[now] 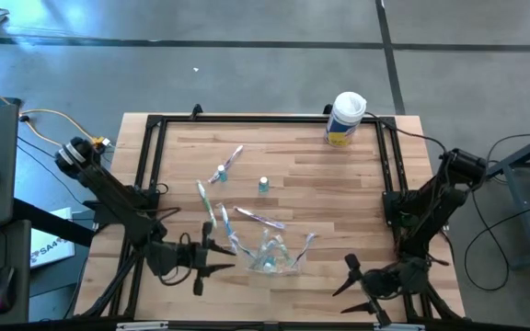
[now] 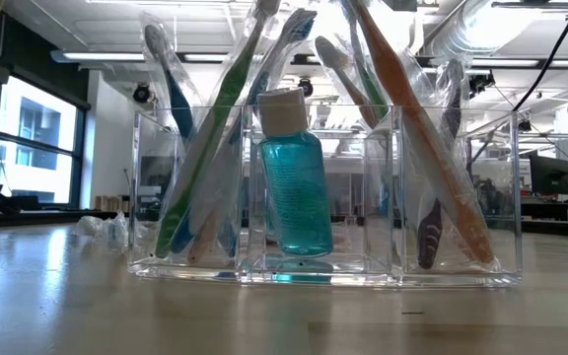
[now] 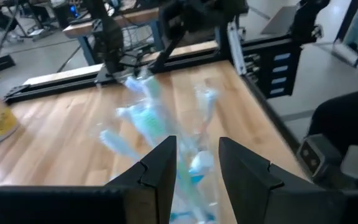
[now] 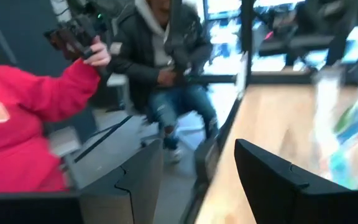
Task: Pick & Place toothbrushing station
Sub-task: Put the mouthwash into the transparent organizer
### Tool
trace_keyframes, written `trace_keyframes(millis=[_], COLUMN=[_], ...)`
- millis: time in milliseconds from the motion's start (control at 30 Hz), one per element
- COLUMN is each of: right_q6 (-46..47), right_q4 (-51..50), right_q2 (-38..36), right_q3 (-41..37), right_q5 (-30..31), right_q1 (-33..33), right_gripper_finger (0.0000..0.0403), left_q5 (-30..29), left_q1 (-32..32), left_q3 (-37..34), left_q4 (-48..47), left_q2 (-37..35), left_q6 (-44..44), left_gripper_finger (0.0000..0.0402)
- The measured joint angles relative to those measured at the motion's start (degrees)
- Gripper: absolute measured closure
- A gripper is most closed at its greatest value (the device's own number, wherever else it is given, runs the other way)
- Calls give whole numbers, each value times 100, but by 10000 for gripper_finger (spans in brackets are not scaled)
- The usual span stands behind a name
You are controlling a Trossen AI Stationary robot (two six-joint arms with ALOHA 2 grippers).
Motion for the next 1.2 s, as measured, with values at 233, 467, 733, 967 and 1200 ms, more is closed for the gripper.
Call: trace_keyframes(millis=[233, 467, 733, 967, 1200], right_q6=[-1368, -3307, -4223, -4329, -3618], right_q4=[-525, -673, -713, -1381, -2347], right_q2=[-962, -2168, -3485, -4224, -4457], right_q3=[0, 0, 0, 0, 0], right_q5=[1316, 3047, 3136, 2890, 3165], right_q1=[2, -413, -1182, -1631, -1736], right_gripper_finger=[210, 210, 210, 210, 210], left_q5=[-7, -986, -1204, -725, -562], left_q1=[-5, 130, 715, 1259, 1608], left_q3=[-2, -2, -4, -4, -7], left_q4=[-85, -208, -1461, -2319, -2815], left_q2=[-689, -1791, -3237, -3685, -3505], left_q6=[1203, 2430, 2265, 1295, 496], left_gripper_finger=[281, 281, 281, 281, 281])
